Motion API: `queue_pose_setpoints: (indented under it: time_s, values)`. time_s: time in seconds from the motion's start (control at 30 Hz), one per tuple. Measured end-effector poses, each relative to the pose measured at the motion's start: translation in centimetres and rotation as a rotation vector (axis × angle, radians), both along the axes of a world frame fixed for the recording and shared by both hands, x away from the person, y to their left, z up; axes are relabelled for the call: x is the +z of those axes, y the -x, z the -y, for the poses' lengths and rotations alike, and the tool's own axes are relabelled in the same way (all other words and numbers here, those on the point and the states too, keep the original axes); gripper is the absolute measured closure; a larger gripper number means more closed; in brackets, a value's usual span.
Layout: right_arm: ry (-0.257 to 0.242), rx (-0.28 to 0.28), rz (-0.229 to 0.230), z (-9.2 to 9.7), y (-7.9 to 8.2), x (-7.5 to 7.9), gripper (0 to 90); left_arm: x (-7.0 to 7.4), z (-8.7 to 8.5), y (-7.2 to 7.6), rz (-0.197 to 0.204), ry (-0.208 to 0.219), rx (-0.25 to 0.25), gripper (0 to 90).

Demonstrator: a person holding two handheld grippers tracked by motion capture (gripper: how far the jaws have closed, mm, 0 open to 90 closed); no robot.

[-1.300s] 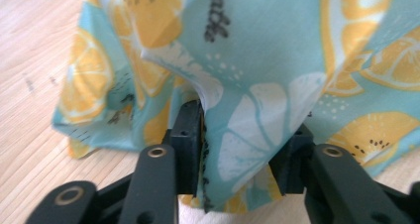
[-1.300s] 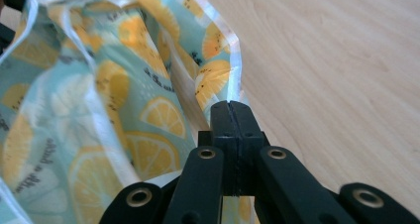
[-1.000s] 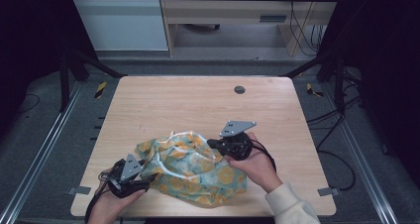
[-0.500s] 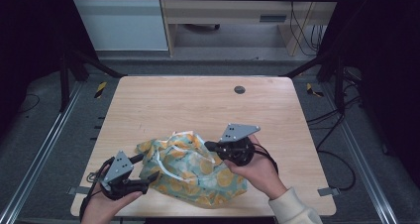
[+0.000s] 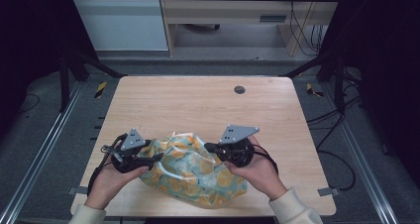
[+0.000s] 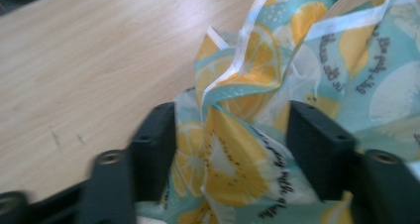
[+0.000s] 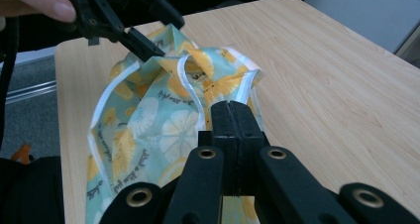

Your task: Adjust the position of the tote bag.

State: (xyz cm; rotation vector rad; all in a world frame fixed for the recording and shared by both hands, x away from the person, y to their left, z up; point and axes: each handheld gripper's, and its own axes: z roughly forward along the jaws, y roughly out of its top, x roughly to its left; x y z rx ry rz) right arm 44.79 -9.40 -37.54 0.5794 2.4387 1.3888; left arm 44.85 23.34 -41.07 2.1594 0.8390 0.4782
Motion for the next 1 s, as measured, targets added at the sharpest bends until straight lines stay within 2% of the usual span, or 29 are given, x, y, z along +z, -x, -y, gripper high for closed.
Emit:
queue_pose_setpoints:
  time_s: [0.03, 0.07, 0.13, 0.2, 0.27, 0.33, 0.43, 0.53, 0.6, 0.73, 0.87, 1.0]
  values:
    - [-0.003, 0.000, 0.000, 0.0, 0.0, 0.0, 90.0, -0.1, 0.0, 0.1, 0.003, -0.002, 0.001, 48.4]
    - [-0.006, 0.000, 0.000, 0.0, 0.0, 0.0, 90.0, -0.2, -0.1, 0.3, 0.025, -0.007, 0.007, 52.4]
    - [-0.008, -0.003, 0.005, 0.0, 0.0, 0.1, 90.0, 0.0, -0.2, 0.7, 0.051, -0.013, 0.001, 68.9]
    - [-0.015, -0.005, 0.012, 0.1, 0.1, 0.4, 90.0, 0.4, -0.5, 1.3, 0.087, -0.004, 0.014, 77.3]
    - [-0.023, -0.005, 0.022, 0.3, 0.5, 0.8, 90.0, 0.9, -1.0, 2.2, 0.146, 0.005, 0.038, 81.1]
    - [-0.030, -0.005, 0.033, 0.7, 1.0, 1.1, 90.0, 1.4, -1.5, 3.4, 0.194, 0.053, 0.058, 81.3]
    - [-0.045, -0.001, 0.041, 1.2, 1.9, 1.4, 90.0, 1.4, -2.1, 4.9, 0.220, 0.095, 0.053, 82.4]
    - [-0.047, 0.019, 0.034, 1.5, 3.1, 1.1, 90.0, 0.6, -2.3, 6.3, 0.199, 0.134, 0.007, 83.9]
    - [-0.040, 0.031, 0.029, 1.6, 3.8, 0.6, 90.0, -0.1, -2.2, 7.1, 0.185, 0.145, -0.037, 84.5]
    - [-0.025, 0.045, 0.013, 2.1, 5.0, -0.8, 90.0, -1.4, -1.9, 8.0, 0.160, 0.108, -0.099, 87.4]
    - [-0.019, 0.050, -0.015, 3.0, 5.8, -2.4, 90.0, -2.6, -1.4, 7.8, 0.104, 0.054, -0.152, 89.6]
    - [-0.010, 0.048, -0.053, 3.6, 6.3, -4.2, 90.0, -3.9, -0.8, 7.5, 0.061, -0.050, -0.192, 89.9]
